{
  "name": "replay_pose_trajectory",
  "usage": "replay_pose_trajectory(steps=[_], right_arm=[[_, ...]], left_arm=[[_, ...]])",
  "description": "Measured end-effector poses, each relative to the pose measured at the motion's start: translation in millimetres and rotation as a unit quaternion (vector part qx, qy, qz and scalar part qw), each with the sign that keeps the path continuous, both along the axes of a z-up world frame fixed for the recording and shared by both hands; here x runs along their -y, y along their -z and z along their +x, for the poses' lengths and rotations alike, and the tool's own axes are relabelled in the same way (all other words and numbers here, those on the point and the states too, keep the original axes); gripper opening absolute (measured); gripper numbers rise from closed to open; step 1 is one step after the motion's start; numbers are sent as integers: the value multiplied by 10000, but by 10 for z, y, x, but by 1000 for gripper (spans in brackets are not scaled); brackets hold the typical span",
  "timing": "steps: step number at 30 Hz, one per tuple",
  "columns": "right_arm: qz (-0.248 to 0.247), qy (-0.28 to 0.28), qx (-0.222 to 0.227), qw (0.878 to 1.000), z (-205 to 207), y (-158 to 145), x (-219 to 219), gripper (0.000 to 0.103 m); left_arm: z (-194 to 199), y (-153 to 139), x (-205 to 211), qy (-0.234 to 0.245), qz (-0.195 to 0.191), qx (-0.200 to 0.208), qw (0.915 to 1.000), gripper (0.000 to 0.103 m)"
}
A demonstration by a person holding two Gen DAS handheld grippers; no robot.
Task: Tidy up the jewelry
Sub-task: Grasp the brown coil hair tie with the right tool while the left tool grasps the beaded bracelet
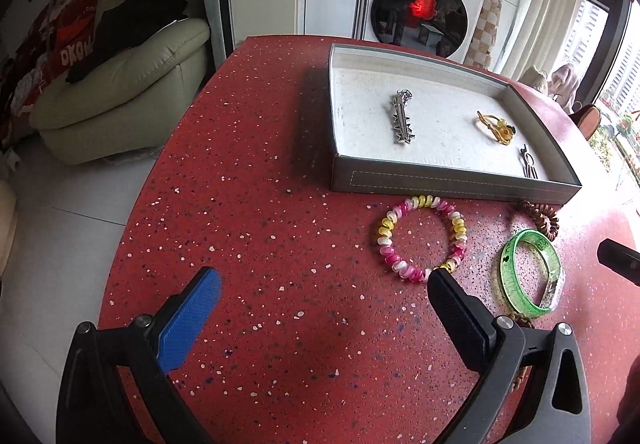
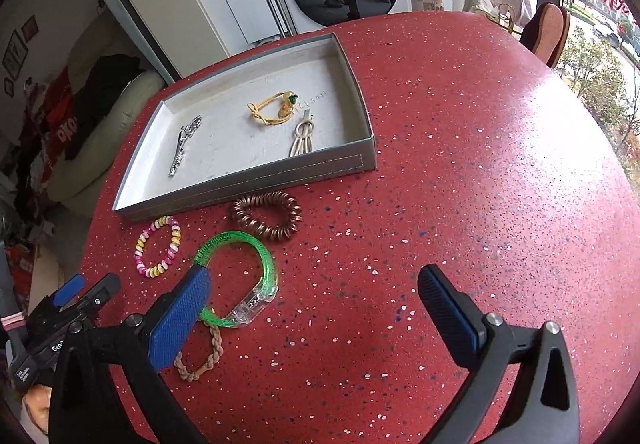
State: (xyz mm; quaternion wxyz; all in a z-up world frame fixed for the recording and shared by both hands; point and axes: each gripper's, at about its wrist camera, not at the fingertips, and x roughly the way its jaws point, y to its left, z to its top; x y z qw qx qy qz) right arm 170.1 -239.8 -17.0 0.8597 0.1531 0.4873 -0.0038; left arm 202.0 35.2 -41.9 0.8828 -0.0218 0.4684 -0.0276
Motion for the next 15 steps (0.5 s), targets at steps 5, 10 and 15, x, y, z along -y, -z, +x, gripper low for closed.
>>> replay_pose_trajectory(steps=[5,10,15], right_arm=[[-82,198,-83,9997,160,54,93,103],[-245,127,-143,9995,341,106,44,103],[-527,-65,-166,9985,479,153,-68,97]], left_arm=[[159,47,26,-29,-5,-60,10000,103],[273,84,85,11,115,-87,9999,103],[339,104,141,97,234,-82,9996,103]])
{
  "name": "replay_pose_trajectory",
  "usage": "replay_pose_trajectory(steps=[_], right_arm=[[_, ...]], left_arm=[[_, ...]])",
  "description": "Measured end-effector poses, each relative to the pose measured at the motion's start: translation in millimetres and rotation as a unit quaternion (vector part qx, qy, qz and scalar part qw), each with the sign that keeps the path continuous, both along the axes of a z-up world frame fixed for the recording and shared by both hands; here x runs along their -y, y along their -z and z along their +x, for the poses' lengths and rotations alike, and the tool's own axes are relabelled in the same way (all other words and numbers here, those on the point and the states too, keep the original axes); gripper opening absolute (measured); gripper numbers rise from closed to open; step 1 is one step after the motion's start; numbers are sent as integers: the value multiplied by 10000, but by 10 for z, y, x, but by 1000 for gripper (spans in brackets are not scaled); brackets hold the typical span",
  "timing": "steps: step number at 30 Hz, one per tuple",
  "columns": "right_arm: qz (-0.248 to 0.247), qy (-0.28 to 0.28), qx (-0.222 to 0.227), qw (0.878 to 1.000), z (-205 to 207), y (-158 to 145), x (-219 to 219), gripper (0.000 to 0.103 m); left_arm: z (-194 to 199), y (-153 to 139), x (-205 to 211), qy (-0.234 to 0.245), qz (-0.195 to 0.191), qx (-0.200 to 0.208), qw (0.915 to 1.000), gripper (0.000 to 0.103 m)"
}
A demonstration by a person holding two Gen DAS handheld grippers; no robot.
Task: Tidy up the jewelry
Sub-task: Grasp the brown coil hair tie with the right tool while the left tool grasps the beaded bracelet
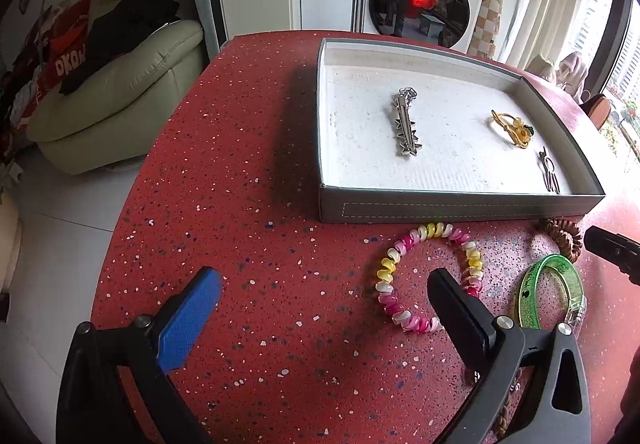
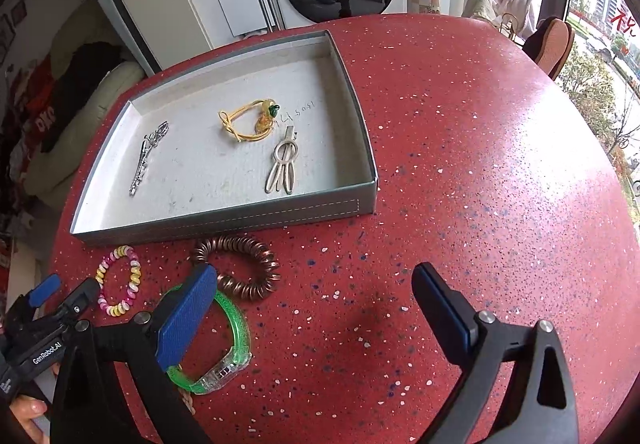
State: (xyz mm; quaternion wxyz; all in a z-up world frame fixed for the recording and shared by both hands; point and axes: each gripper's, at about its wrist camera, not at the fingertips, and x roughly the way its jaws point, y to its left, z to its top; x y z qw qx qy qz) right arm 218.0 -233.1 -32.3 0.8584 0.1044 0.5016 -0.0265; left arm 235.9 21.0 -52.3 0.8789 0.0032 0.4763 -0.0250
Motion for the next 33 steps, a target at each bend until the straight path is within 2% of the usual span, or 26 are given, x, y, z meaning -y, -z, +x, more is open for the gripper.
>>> replay_pose_trajectory(steps=[1,5,8,9,10,13,14,24,26,28,33], right_arm=[[-54,-36,-20,10000,22,15,-22,96],[-224,-174,-98,9995,85,69,-105,78],[-323,-249,-140,9991,116,111,-150,69],[-355,-269,-147,9989,123,119,-162,67],[-400,-282,-145,9987,130,122,-174,66],[-497,-390,-134,9979,136,121,-215,61],[-522,-428,-128,9976,136,120,-232,59],[-953,-793,-92,9922,96,118,-422,51],[-908,-817,-97,9925,88,118,-429,45],[-893,-864,-93,9922,82,106,-447,37],[-902,-1012,-81,9907,70,94,-524,13]], left_arm=[[13,1,9,13,5,8,10000,103],[44,18,59,77,90,1,9999,103],[48,25,85,135,124,15,9998,103],[48,25,95,153,142,24,9998,103],[58,30,114,170,168,-3,9997,99],[69,55,133,208,170,-39,9996,98],[63,63,144,233,188,-35,9995,94],[1,47,246,506,278,78,9983,82],[-2,39,266,595,205,50,9980,72],[-18,32,304,678,256,69,9973,66],[-58,16,402,972,172,50,9951,35]])
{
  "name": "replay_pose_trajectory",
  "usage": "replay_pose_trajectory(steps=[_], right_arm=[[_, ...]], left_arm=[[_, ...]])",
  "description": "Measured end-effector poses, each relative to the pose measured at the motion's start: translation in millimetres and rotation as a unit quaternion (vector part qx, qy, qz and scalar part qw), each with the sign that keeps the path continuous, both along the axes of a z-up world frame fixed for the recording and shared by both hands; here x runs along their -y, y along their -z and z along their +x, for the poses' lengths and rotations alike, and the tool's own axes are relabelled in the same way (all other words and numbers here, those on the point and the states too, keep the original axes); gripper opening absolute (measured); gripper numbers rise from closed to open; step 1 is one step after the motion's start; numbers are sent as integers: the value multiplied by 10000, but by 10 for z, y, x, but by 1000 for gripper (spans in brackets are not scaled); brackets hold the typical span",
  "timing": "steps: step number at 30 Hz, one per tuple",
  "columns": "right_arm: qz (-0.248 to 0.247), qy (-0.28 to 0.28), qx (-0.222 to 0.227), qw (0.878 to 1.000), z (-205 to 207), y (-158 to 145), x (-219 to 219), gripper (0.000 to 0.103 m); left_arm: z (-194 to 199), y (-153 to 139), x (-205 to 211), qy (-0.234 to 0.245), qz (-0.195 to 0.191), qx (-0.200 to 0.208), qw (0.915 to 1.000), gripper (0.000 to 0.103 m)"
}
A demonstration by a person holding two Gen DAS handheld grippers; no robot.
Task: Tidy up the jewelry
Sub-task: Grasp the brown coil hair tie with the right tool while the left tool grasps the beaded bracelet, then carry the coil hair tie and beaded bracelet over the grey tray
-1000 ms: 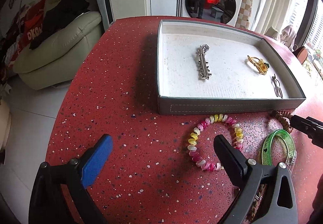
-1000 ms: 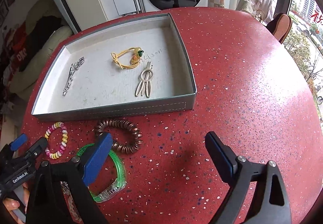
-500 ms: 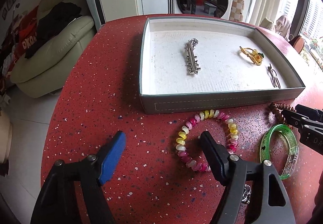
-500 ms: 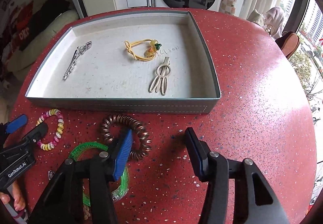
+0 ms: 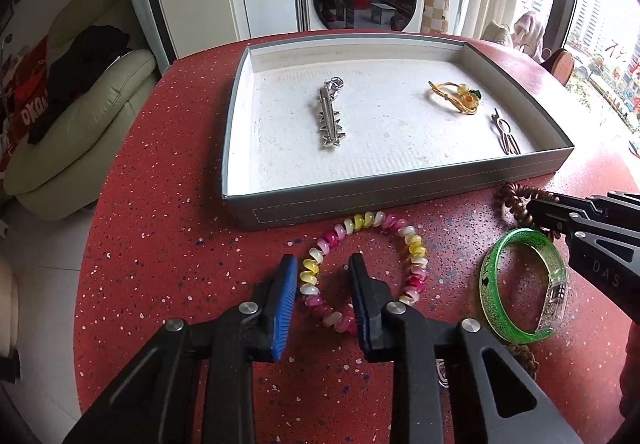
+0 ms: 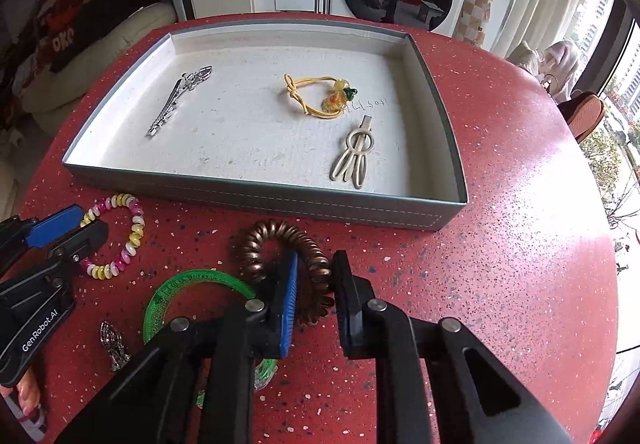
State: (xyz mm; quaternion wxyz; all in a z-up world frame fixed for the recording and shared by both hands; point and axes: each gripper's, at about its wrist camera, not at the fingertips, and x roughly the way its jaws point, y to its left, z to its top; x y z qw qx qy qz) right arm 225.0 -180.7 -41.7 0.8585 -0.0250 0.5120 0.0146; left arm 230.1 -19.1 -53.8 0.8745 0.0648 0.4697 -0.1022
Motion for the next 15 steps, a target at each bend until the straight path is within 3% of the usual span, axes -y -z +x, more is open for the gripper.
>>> replay_pose_trajectory(steps=[1,15], right_arm=[[-24,-3,7,10000,-10,-1,-9,13],[435,258,125,9986,-206,-159,202,12]], left_arm=[[-7,-4,15,48,4,-2,10000,27],[-159,-206,-176,94,-454,166,9988,27]])
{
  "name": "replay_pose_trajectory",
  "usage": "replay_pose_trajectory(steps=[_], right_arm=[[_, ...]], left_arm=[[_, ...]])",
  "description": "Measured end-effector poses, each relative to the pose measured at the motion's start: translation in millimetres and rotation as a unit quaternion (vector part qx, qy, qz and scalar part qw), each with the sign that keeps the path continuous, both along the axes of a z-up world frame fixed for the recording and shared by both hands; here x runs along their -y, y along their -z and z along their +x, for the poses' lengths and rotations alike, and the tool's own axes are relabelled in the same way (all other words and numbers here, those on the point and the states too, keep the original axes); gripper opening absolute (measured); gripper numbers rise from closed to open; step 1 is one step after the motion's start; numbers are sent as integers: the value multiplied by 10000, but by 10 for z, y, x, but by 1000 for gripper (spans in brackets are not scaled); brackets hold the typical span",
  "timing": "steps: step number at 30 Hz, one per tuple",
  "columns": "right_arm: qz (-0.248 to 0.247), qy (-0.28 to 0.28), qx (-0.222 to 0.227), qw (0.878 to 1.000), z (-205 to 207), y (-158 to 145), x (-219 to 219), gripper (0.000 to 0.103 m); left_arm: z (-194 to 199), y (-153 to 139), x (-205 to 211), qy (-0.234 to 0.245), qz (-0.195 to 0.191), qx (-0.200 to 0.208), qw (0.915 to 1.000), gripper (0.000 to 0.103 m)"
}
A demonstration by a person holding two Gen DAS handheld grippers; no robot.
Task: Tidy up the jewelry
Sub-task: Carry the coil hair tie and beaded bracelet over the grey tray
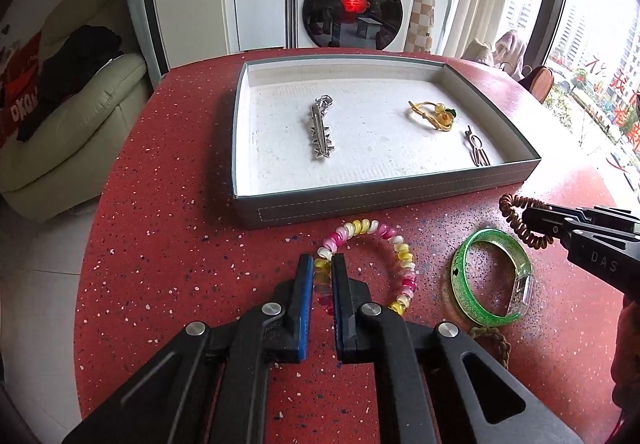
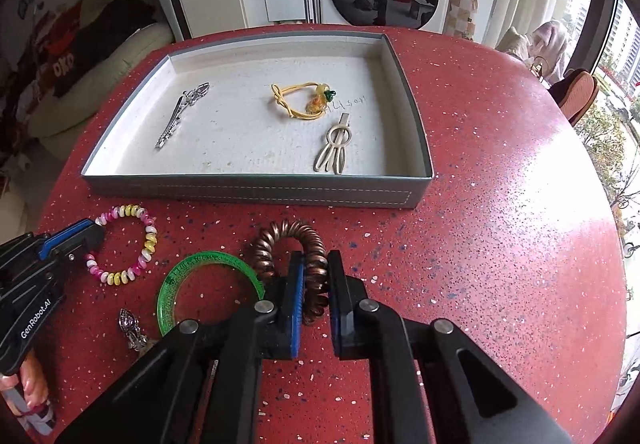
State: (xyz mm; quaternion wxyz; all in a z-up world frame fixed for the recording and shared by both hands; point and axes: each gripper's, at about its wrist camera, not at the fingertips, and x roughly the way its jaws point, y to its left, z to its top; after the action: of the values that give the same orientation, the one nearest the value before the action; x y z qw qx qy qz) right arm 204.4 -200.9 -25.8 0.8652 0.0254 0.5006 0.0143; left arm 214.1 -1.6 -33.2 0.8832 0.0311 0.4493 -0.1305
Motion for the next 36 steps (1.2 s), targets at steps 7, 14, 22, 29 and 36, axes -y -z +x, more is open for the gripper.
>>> replay_pose_trajectory(steps=[7,14,22,29,36], right_arm=[[192,3,133,9997,-102,-137,41,12],[305,-21,346,9989,-141,-346,64,12],[349,-15,596,9976,14,-605,104,12],[434,17,599,9973,326,-665,148,12],[547,174,515,9970,715,-602,236,12]], left_arm=[[-72,-171,-79,-17,-195,137,9997,27],[-93,-450,-77,42,-361,438,9984,27],[115,-655,-11,57,-437,634,9970,27],[487,-670,130,44,-537,511,9972,27],[935,-586,357,-93,-440,350,9984,27]])
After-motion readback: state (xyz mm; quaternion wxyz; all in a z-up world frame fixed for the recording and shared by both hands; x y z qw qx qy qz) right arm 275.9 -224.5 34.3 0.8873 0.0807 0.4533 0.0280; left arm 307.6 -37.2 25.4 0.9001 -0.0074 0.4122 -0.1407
